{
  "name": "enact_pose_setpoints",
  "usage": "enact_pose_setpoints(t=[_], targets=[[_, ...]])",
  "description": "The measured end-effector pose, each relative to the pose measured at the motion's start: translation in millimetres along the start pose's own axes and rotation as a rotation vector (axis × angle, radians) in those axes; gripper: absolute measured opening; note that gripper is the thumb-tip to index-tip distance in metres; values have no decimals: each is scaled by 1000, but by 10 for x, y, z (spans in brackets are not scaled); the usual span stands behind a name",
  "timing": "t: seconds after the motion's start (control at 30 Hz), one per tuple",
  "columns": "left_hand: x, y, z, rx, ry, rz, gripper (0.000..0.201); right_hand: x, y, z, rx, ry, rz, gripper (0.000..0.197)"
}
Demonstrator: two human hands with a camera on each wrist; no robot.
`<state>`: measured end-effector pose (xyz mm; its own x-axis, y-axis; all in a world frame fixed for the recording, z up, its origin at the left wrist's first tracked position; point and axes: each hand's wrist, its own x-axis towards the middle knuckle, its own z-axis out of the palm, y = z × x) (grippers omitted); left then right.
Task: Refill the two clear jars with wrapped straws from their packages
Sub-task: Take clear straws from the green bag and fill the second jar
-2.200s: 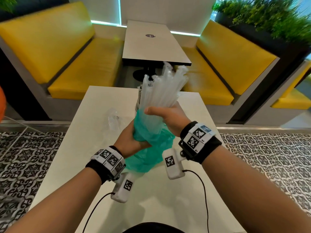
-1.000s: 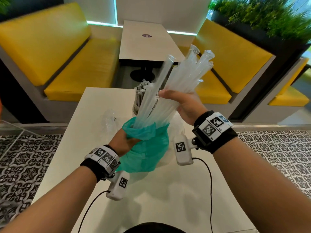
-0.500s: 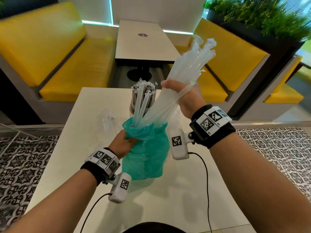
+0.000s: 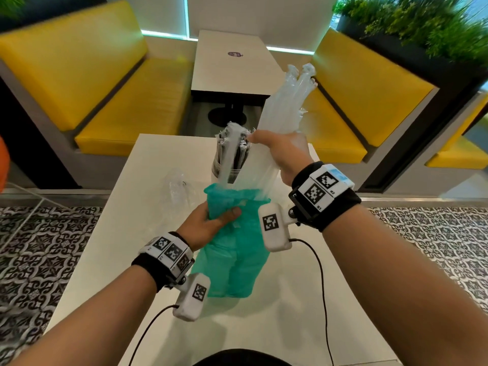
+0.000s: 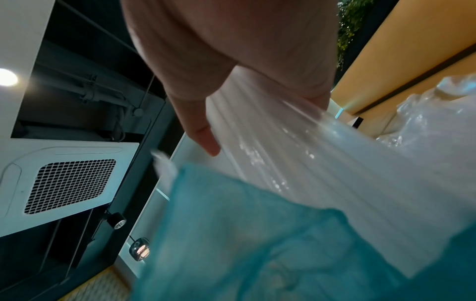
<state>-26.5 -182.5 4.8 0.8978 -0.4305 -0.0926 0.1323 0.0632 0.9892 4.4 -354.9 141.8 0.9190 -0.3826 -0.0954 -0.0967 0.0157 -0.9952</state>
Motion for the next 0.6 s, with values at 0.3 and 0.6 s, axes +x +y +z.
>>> enact_pose_setpoints(t=[0.3,0.6], targets=[[31,28,-192,67,88,37,13,-1,-293,-128,51,48,-76,49],[101,-36,-290,65,109,58,28,43,-495,-602,208,75,-86,55]])
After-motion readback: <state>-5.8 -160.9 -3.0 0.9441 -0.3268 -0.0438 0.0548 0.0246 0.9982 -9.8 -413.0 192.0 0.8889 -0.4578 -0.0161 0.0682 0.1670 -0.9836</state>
